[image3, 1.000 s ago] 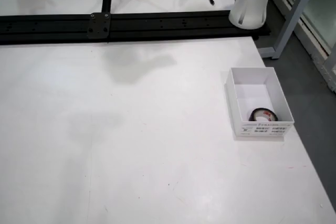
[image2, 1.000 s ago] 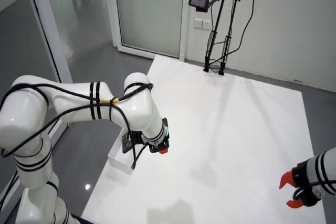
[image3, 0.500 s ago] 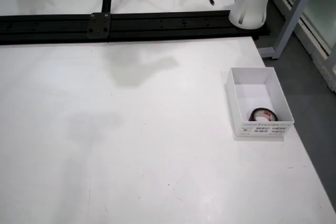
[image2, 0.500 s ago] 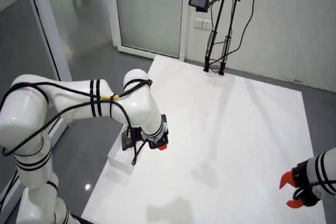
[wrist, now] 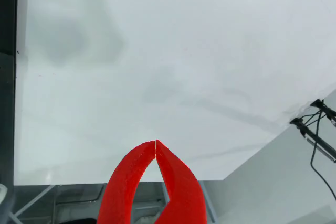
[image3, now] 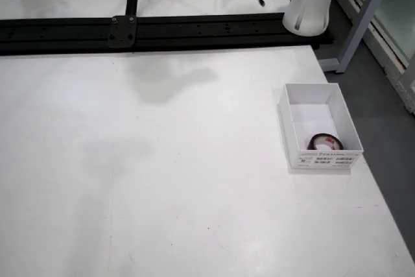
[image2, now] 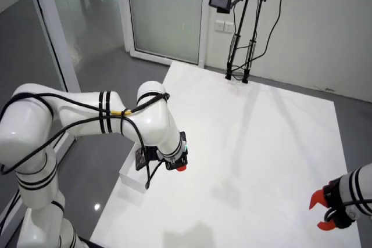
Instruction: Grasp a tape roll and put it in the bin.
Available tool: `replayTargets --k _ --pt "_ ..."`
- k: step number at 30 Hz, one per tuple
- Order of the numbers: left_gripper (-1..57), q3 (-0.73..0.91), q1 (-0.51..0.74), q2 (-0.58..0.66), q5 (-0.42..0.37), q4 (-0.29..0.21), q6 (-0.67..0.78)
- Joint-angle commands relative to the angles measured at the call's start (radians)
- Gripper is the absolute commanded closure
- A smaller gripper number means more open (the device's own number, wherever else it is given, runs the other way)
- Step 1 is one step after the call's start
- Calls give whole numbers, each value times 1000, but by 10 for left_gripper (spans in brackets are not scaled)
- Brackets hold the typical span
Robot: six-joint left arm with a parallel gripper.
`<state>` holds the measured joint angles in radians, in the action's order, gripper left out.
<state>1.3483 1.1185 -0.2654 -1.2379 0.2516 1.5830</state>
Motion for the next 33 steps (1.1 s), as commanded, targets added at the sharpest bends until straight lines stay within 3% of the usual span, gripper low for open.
replayTargets --k 1,19,33 --pt "567 0 23 -2 0 -2 0" --pt "567 0 -40 0 0 -2 0" --pt "567 0 -14 0 0 -2 0"
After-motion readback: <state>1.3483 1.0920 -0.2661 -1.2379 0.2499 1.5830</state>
